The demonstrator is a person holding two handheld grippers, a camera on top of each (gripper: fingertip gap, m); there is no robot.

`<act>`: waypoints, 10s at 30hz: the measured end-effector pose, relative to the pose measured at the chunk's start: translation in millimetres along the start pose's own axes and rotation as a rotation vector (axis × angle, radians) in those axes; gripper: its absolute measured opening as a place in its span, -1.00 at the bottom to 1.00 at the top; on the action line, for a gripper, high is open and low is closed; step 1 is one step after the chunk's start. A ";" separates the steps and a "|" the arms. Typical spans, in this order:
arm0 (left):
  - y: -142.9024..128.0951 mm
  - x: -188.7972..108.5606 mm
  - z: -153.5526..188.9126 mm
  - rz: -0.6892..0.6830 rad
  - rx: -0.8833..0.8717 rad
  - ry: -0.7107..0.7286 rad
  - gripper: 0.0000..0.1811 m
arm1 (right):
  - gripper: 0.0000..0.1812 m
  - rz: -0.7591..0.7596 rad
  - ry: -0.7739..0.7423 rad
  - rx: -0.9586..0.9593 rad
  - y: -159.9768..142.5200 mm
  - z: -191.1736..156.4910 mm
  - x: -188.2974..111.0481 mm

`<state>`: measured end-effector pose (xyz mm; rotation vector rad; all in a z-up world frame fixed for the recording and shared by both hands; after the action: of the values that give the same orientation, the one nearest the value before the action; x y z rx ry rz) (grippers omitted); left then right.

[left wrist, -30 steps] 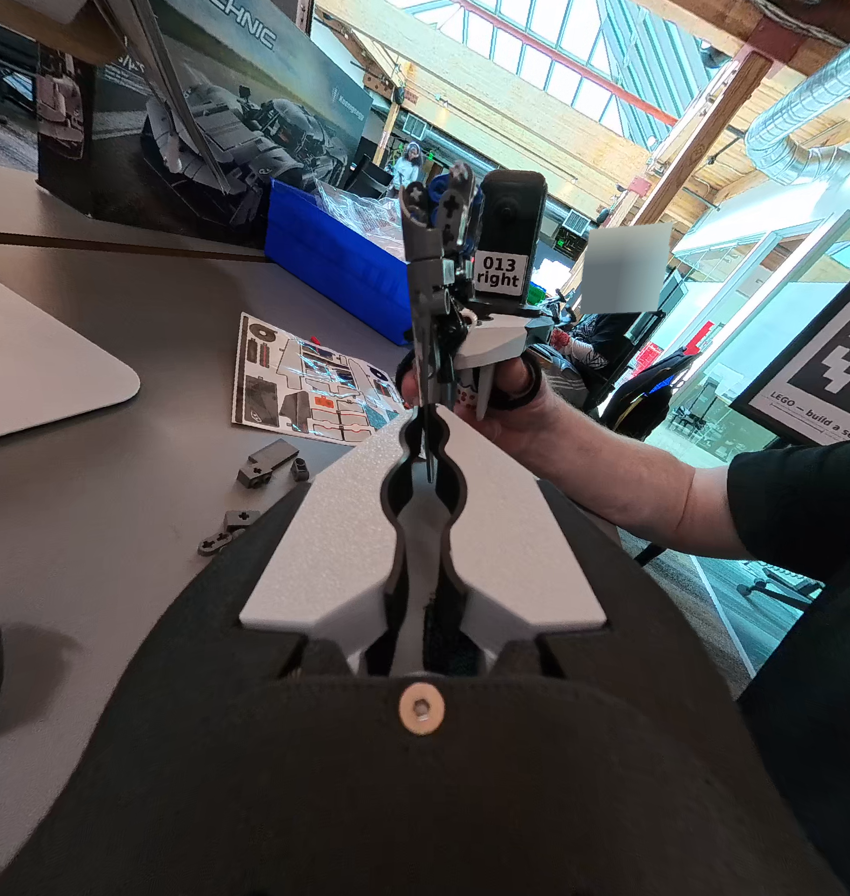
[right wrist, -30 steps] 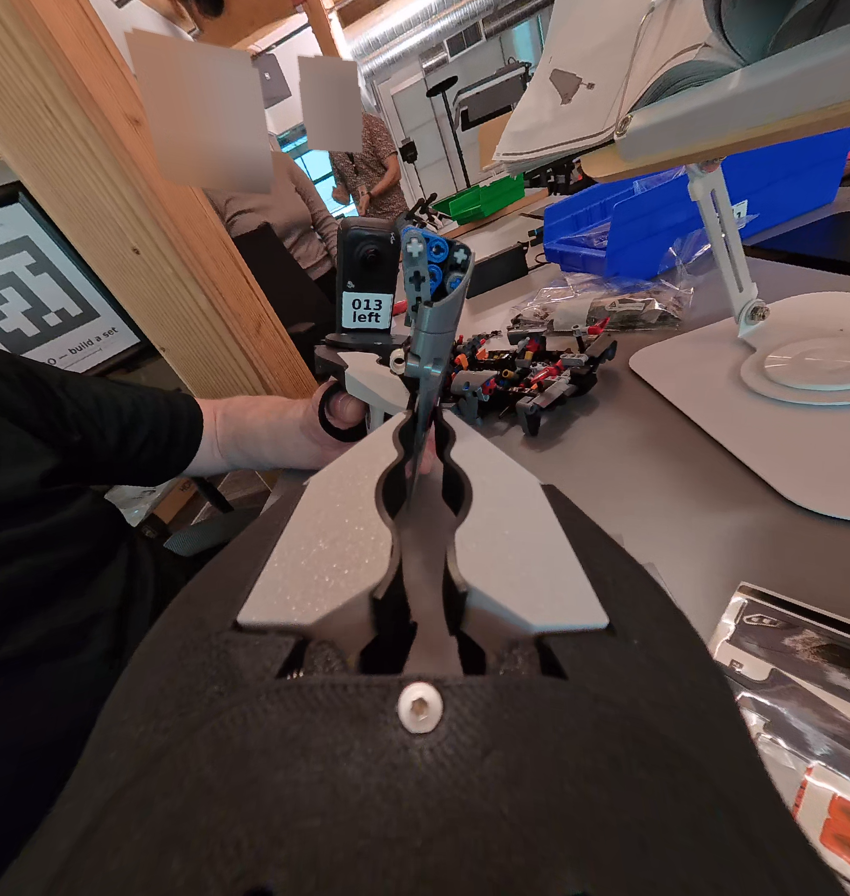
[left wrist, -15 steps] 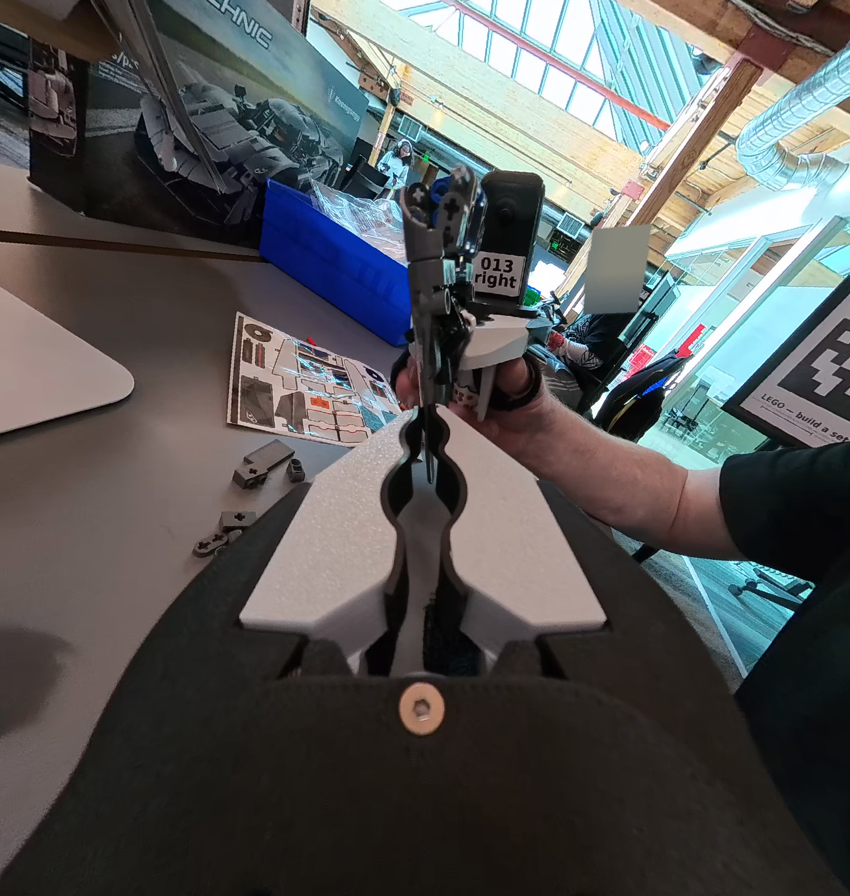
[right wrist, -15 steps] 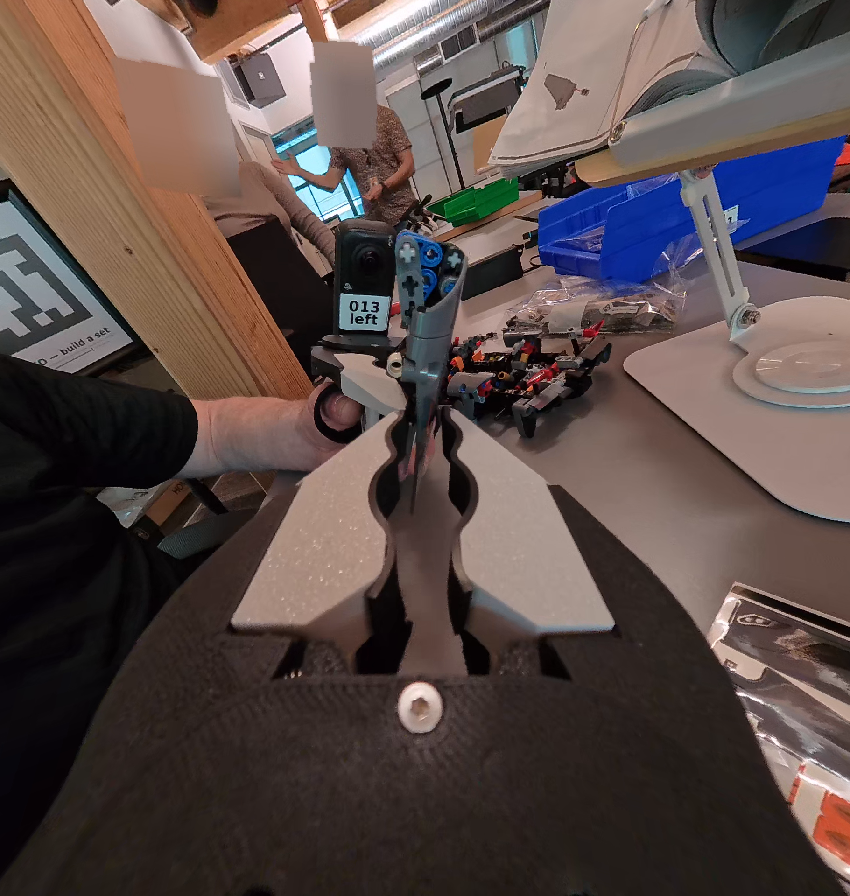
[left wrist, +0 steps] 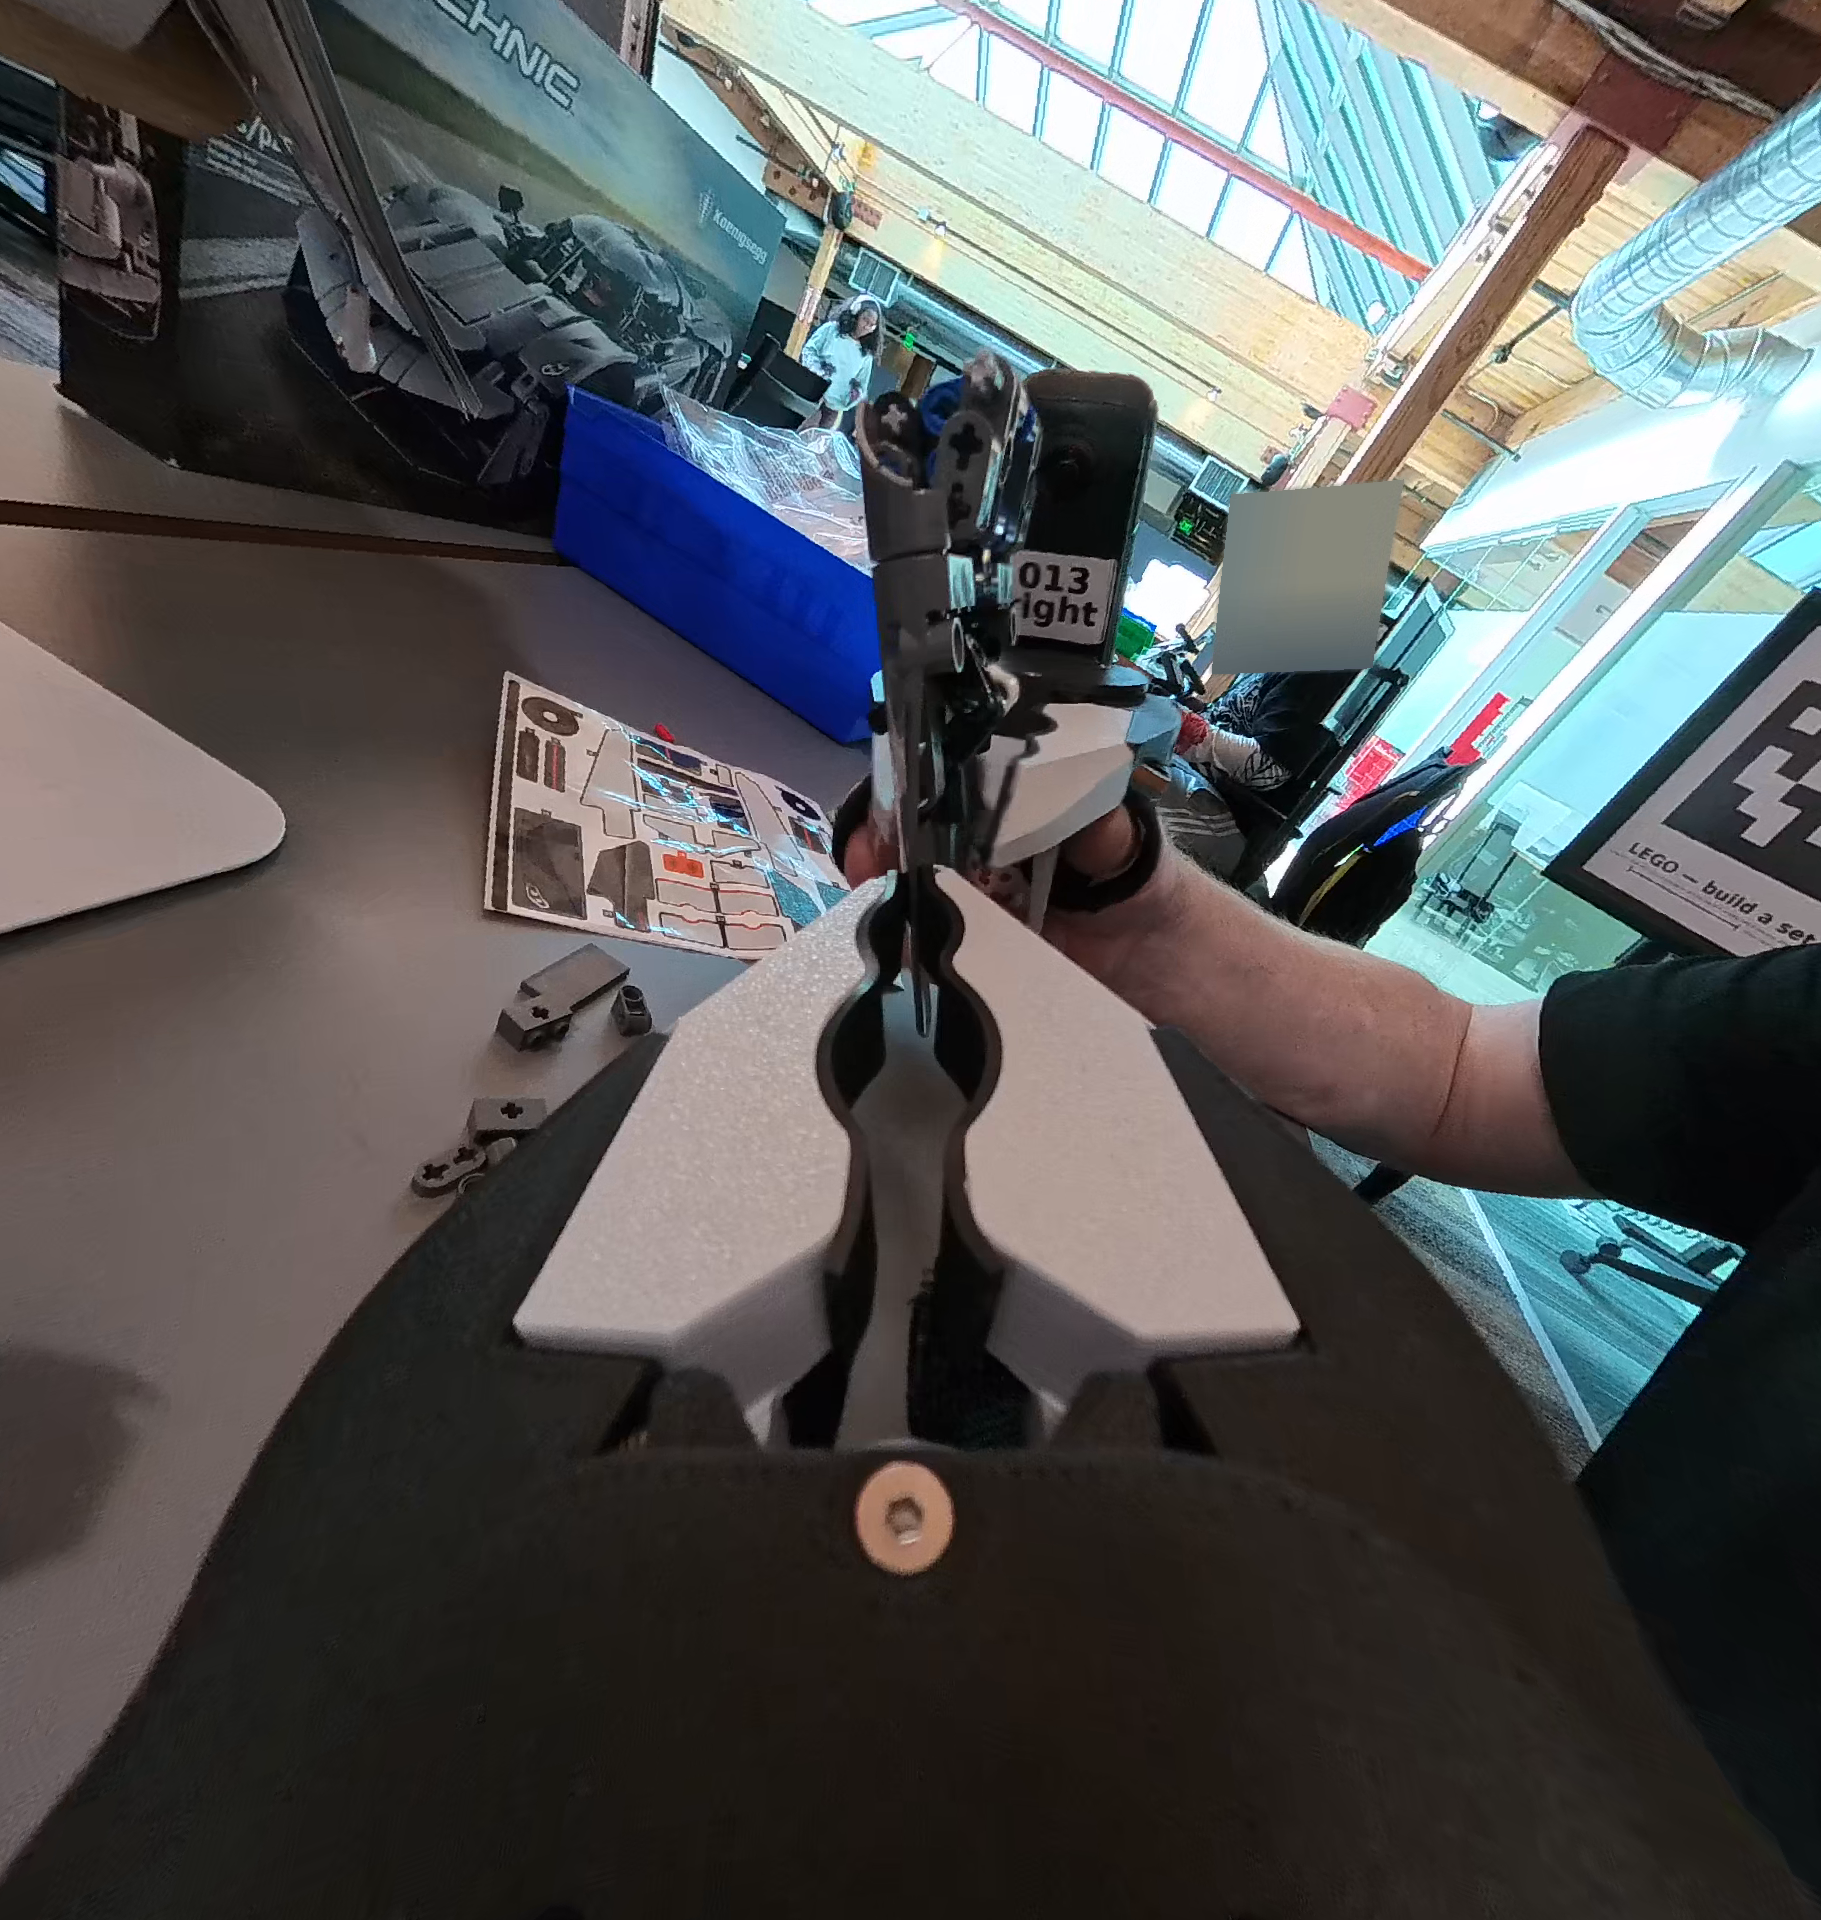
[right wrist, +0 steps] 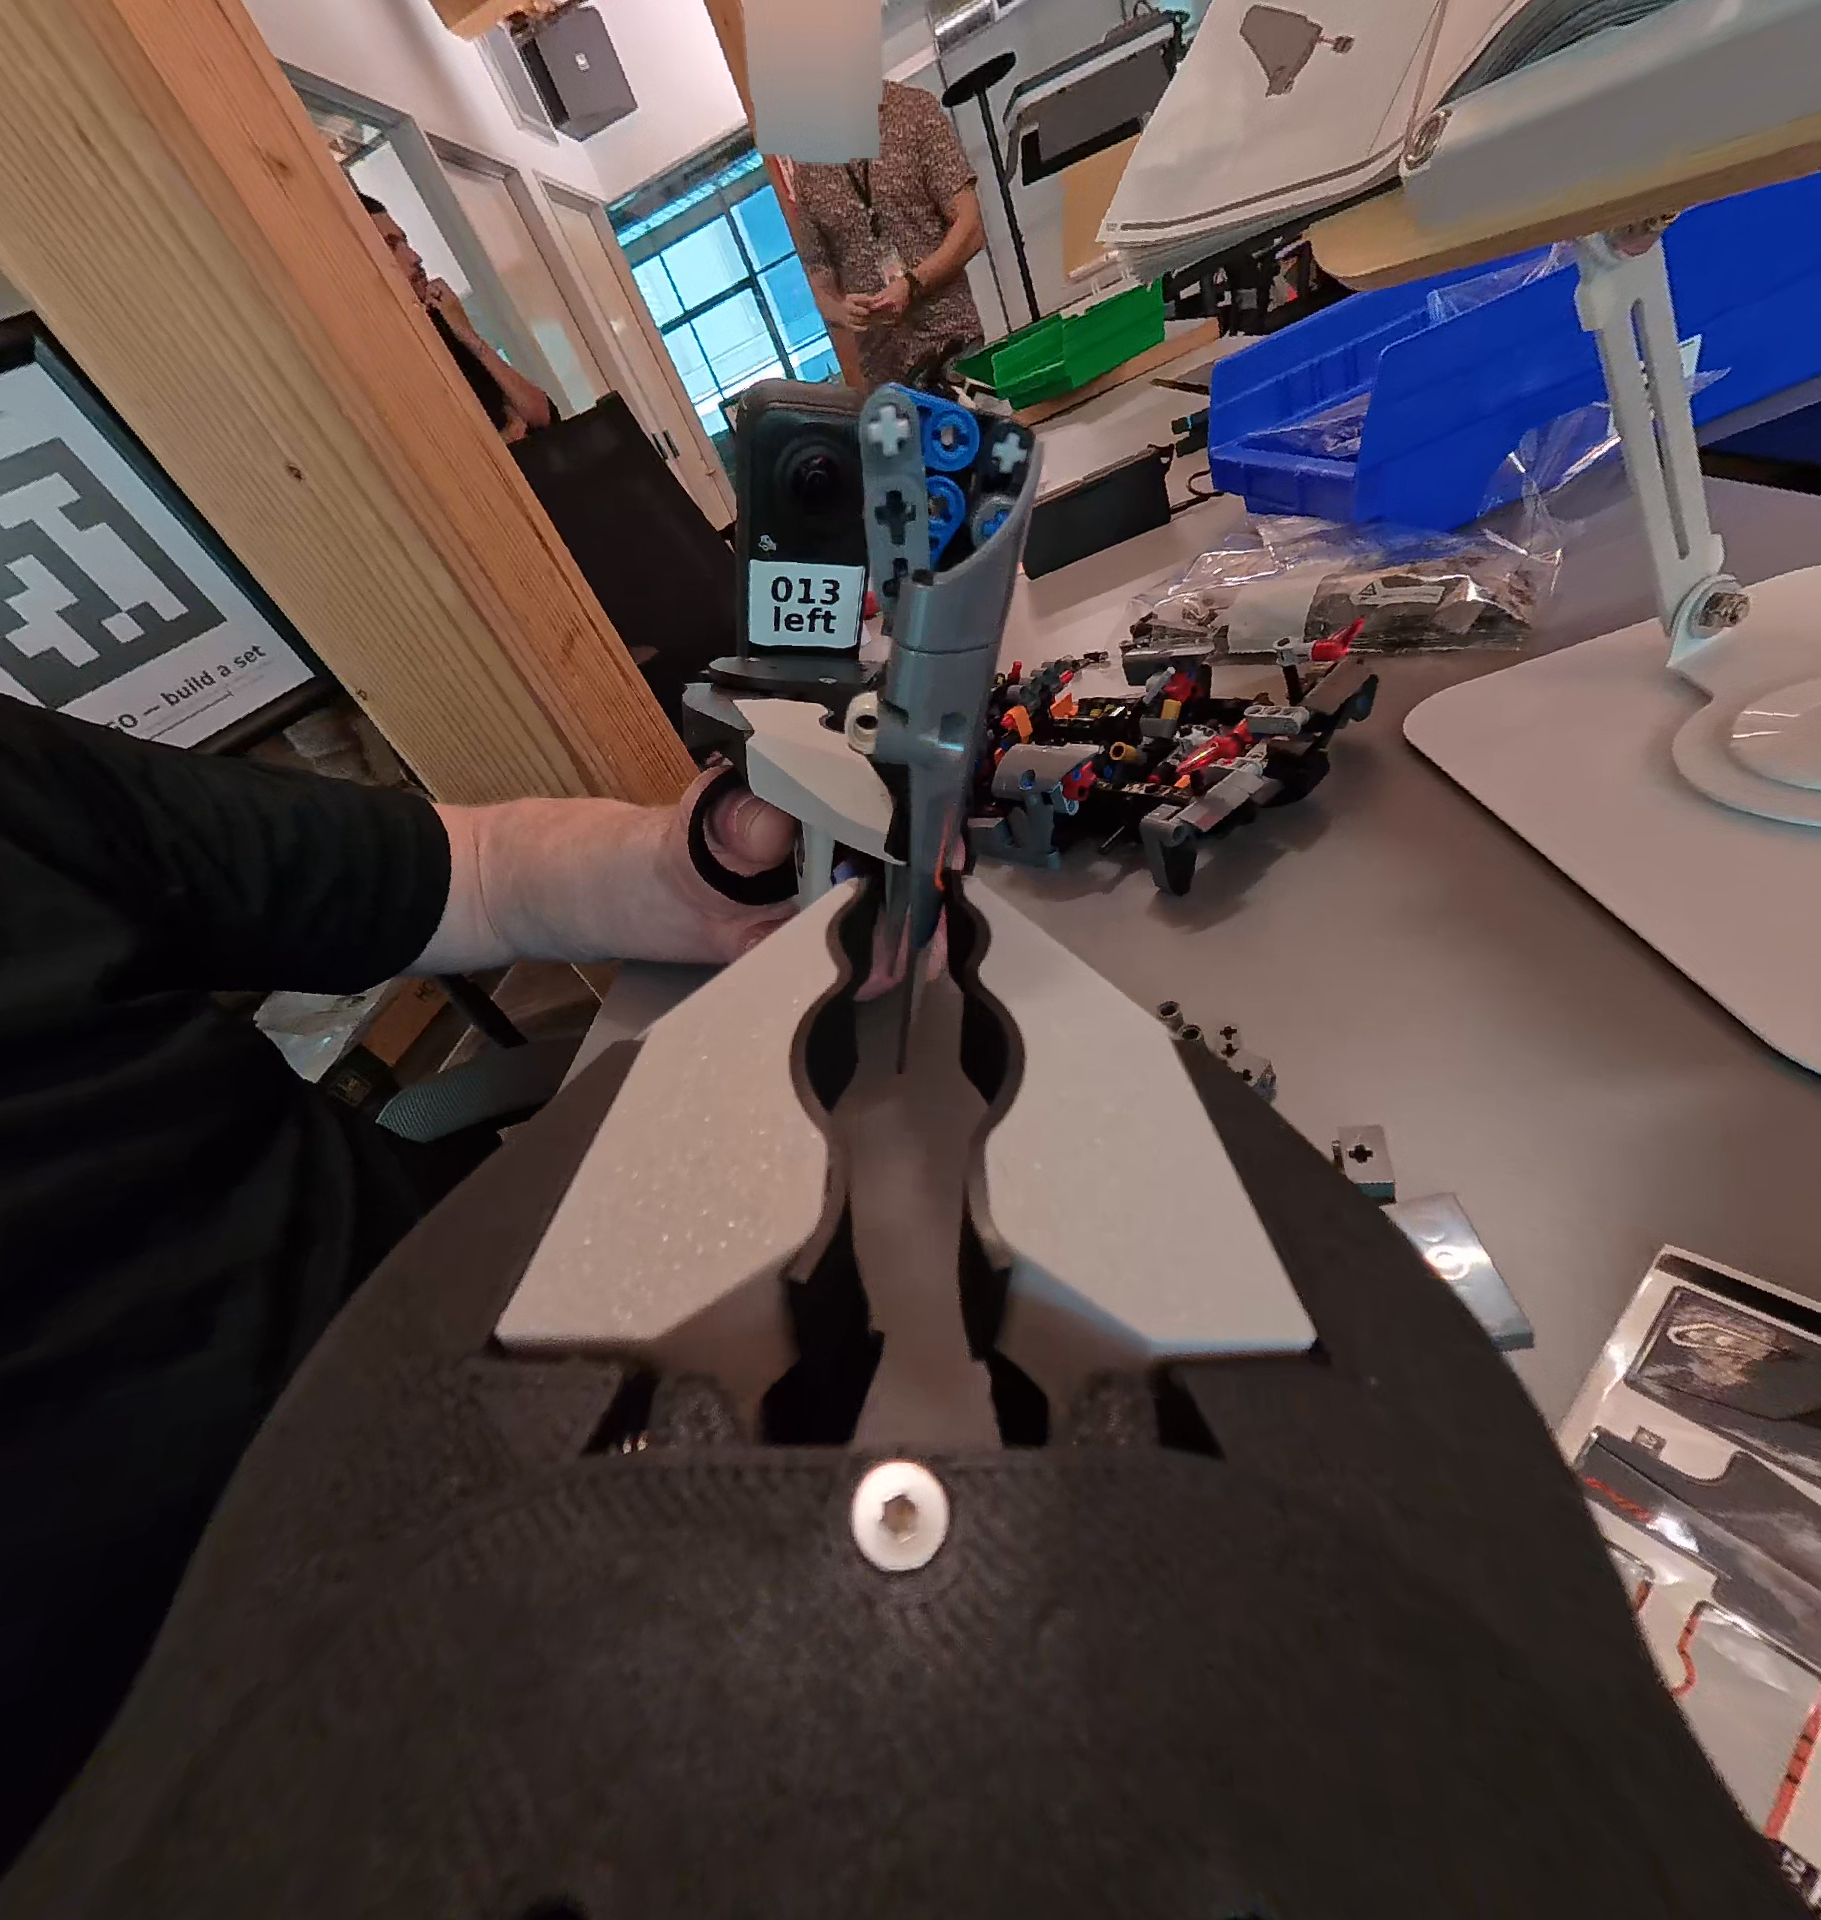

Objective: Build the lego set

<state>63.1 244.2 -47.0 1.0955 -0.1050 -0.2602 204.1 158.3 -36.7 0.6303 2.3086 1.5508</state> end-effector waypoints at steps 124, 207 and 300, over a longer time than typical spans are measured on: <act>6.2 9.3 50.1 -0.514 1.842 0.385 -0.60 | -0.55 0.120 -0.268 -0.115 25.1 16.7 -52.6; 175.7 83.1 -36.1 -0.669 1.085 0.603 -0.95 | -0.54 0.084 -0.270 -0.113 21.5 18.5 -48.5; 174.9 78.7 -52.4 -0.271 1.404 0.777 -0.72 | -1.00 -0.286 -0.512 -0.356 255.7 97.7 6.1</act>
<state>177.5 344.3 81.1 2.5360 0.6626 0.0662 294.3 322.6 162.9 0.5028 1.6185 1.4128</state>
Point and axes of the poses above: each gripper's, where its closed fingertips meet, x out along the fingers, y out of its top, z = x × y across the jaws, the point moved 8 cm from there along -x, back along the fingers, and after that the axes turned 8 degrees about y, right-handed, at the moved point
